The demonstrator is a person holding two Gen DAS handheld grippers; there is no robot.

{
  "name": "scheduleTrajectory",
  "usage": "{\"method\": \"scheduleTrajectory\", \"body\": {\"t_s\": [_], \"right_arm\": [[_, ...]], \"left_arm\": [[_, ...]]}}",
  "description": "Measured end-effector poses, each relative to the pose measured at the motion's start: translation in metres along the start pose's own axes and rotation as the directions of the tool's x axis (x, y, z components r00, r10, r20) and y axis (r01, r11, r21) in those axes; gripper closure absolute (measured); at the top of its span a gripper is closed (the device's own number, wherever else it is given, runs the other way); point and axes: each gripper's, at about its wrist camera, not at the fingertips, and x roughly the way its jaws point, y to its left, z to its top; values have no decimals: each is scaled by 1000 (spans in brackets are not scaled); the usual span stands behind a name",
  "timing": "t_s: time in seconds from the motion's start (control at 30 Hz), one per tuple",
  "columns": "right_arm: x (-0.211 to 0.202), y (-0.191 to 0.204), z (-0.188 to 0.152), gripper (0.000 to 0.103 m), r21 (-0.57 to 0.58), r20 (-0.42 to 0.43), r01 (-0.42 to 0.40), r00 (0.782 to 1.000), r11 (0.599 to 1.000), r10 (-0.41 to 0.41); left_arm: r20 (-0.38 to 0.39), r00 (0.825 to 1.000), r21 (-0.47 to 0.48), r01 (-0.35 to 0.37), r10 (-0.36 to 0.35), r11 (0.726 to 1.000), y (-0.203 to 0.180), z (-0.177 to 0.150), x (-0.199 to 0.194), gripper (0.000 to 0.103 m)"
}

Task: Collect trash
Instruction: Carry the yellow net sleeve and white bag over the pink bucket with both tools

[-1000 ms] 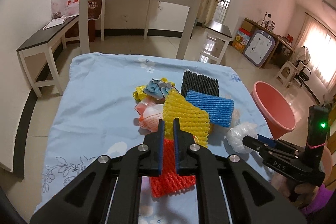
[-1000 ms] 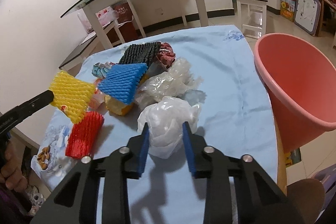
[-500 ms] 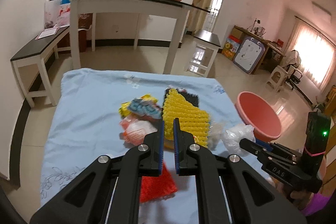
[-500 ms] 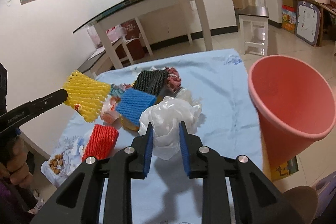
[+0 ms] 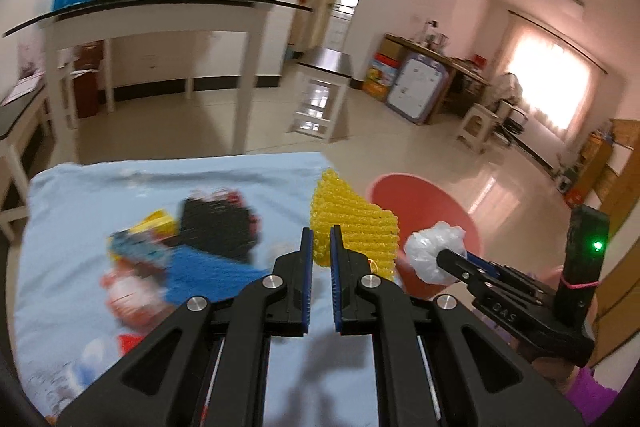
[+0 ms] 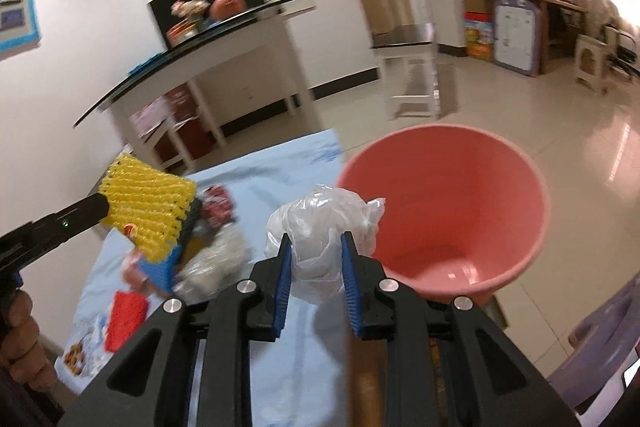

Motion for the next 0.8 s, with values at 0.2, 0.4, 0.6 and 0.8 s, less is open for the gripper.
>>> {"method": "scheduleTrajectory", "body": {"t_s": [0.2,0.4,0.6,0.8], "right_arm": [[5,-42,9,80,83,18,62,998,995,-64],[13,-71,8,79,123,2,104,994,987,-105],[30,-90,12,78,152,-28,119,993,981,-116],[46,-93,16,75,128,-40,161,987,979,-157]], "left_arm": [[-23,999,94,44,-42,995,-50,5,42,95],[-85,995,136,63,-51,989,-79,2,86,95],[-139,990,169,52,-29,984,-91,-6,124,95],[-174,985,183,37,-4,982,-92,-7,153,95]]}}
